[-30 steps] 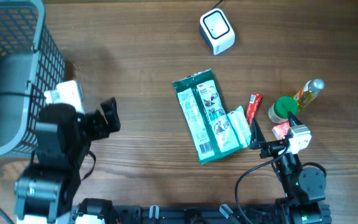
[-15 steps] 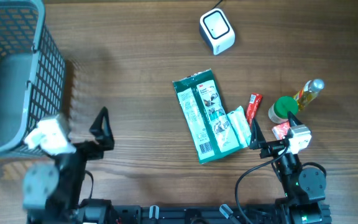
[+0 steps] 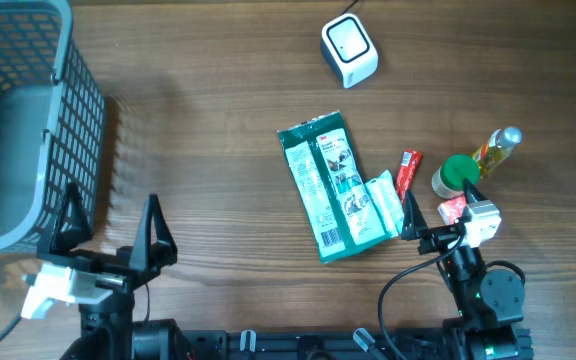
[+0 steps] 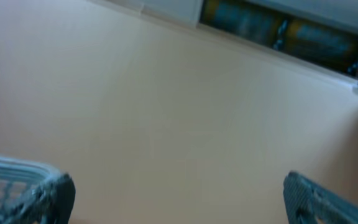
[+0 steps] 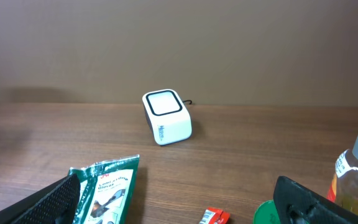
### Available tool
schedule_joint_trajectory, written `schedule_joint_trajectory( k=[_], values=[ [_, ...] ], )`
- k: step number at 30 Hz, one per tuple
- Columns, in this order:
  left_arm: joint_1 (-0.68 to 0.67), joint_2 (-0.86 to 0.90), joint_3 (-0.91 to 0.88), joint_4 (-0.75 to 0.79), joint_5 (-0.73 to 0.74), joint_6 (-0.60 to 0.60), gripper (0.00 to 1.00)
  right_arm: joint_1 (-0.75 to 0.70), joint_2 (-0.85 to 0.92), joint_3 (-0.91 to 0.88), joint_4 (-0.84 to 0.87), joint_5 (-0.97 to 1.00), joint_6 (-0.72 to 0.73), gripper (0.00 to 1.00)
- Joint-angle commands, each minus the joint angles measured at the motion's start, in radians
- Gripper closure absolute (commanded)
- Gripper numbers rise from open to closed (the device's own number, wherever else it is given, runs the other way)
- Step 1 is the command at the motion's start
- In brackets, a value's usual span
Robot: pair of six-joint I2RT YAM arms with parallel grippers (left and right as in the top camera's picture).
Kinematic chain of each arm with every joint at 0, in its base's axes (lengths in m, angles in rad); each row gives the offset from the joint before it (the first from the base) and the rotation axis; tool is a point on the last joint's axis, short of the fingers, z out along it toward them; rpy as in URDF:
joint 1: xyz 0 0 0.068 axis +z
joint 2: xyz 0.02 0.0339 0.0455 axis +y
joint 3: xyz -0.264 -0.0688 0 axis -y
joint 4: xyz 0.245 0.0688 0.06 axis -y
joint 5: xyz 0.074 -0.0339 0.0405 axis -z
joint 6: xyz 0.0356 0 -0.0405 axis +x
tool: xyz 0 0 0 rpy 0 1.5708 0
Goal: Scan the item barcode
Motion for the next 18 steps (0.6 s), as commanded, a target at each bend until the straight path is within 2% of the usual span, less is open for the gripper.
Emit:
schedule_joint_trajectory(
  k=[1, 8, 18],
  values=[
    [0.009, -0.015, -0.097, 0.101, 0.046, -0.048, 0.0, -0.005, -0.01, -0.001, 0.003, -0.016, -0.012, 0.0],
    [0.008, -0.015, -0.24, 0.217, 0.039, -0.048, 0.0, -0.005, -0.01, -0.001, 0.003, -0.015, -0.012, 0.0],
    [0.008, -0.015, -0.371, 0.219, 0.034, -0.051, 0.0, -0.005, -0.01, -0.001, 0.003, -0.016, -0.012, 0.0]
  ],
)
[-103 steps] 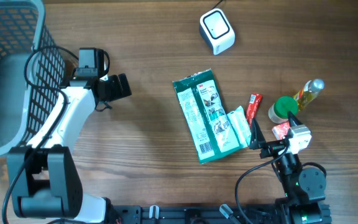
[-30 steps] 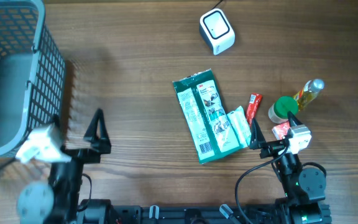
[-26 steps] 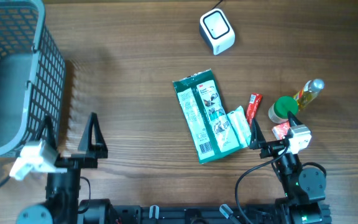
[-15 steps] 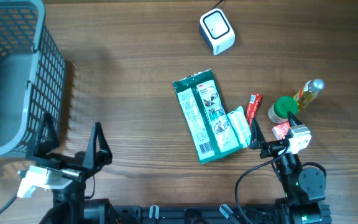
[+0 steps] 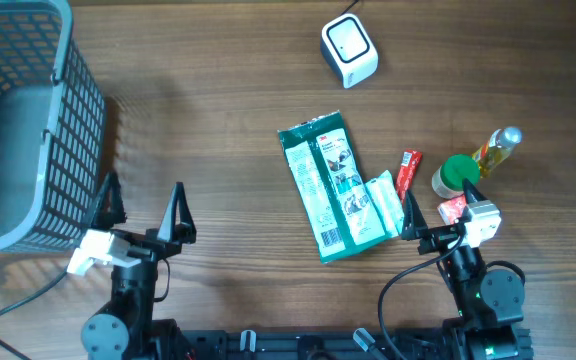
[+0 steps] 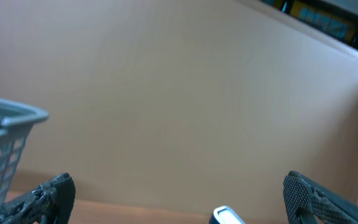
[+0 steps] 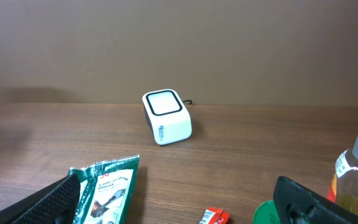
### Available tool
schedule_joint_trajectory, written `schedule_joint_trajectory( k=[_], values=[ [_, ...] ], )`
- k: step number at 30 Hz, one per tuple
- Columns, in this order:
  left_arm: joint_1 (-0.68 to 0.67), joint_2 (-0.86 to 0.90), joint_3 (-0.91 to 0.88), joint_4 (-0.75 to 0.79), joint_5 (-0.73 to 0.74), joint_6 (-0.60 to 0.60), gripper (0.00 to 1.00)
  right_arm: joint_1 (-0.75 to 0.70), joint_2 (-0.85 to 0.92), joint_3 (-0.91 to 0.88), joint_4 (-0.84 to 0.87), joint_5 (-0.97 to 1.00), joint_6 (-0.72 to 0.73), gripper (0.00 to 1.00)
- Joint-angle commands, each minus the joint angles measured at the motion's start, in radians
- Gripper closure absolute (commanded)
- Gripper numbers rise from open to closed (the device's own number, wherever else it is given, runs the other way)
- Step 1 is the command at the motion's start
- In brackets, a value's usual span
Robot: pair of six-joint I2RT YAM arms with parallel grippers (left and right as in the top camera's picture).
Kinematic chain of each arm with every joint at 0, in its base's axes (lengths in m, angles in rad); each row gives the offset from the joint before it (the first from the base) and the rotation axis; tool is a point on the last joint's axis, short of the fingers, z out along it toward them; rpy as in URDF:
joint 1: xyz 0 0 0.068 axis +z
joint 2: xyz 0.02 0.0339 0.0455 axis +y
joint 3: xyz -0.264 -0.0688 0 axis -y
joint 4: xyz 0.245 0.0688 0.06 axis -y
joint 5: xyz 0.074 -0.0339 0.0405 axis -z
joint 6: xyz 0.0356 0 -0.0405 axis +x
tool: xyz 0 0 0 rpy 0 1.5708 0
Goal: Scan the item barcode
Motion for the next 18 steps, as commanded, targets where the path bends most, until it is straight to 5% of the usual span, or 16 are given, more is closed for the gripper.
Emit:
schedule_joint_trajectory(
  k=[1, 18],
  values=[
    [0.008, -0.01, -0.052, 0.006, 0.008, -0.009, 0.0, -0.005, -0.01, -0.001, 0.002, -0.016, -0.012, 0.0],
    [0.008, -0.01, -0.066, -0.422, -0.051, 0.004, 0.0, -0.005, -0.01, -0.001, 0.002, -0.016, -0.012, 0.0]
  ],
)
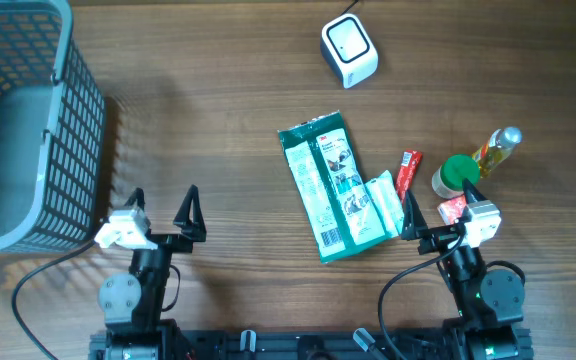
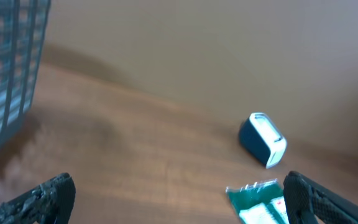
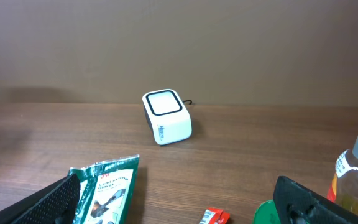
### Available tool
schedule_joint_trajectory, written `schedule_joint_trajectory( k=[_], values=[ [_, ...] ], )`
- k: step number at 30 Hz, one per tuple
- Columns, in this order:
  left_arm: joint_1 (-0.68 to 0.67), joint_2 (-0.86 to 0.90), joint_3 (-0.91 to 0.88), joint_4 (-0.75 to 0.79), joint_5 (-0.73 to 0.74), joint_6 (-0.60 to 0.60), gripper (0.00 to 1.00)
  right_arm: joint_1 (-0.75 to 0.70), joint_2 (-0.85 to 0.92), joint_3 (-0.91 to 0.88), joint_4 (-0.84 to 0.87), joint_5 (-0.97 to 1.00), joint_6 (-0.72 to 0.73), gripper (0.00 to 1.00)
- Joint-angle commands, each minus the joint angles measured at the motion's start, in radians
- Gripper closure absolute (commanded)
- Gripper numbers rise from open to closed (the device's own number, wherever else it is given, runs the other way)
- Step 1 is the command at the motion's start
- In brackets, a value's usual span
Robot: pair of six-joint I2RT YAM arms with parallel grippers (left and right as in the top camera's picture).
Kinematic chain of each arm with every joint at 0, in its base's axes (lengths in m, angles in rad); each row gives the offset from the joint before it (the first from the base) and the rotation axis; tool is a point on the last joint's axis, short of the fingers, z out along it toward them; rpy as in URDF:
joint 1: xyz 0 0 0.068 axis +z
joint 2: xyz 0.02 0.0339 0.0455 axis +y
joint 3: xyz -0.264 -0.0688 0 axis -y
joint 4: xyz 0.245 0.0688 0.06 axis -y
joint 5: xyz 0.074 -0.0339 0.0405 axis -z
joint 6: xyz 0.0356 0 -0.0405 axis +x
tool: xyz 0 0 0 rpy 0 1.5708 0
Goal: Scan the item barcode
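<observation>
The white barcode scanner [image 1: 349, 50] [image 2: 263, 140] [image 3: 166, 117] stands at the far side of the table. A green packet [image 1: 333, 190] [image 2: 257, 199] [image 3: 104, 186] lies flat mid-table, a small white packet [image 1: 386, 200] overlapping its right edge. My left gripper [image 1: 163, 205] [image 2: 179, 202] hovers near the front edge, left of the packet, open and empty. My right gripper [image 1: 440, 215] [image 3: 179, 205] sits at the front right, open and empty, just right of the white packet.
A grey mesh basket [image 1: 23, 120] [image 2: 5, 68] fills the far left. Right of the packets lie a red sachet [image 1: 408, 172] [image 3: 215, 216], a green-lidded jar [image 1: 456, 175], a small bottle [image 1: 496, 150] [image 3: 356, 168] and a red-and-white item [image 1: 453, 208].
My left gripper has shifted right and toward the front edge, and its camera now looks down on the table, scanner and green packet instead of the wall. The right arm is unchanged.
My left gripper stood open by the basket's near right corner, its camera facing the wall. Then it was further right, the scanner's top just showing. Now it is further right again, facing the table. The right gripper and all items stayed put.
</observation>
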Motion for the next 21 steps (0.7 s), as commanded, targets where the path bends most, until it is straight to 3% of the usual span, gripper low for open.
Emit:
schedule_joint_trajectory(
  k=[1, 8, 21],
  values=[
    [0.008, -0.01, -0.002, -0.031, -0.025, 0.019, 0.0, -0.005, -0.01, -0.001, 0.003, -0.015, -0.012, 0.0],
    [-0.022, -0.01, -0.002, -0.032, -0.025, 0.157, 0.0, -0.005, -0.01, -0.001, 0.003, -0.015, -0.012, 0.0],
    [-0.026, -0.009, -0.002, -0.032, -0.025, 0.156, 0.0, -0.005, -0.01, -0.001, 0.003, -0.016, -0.012, 0.0]
  ],
)
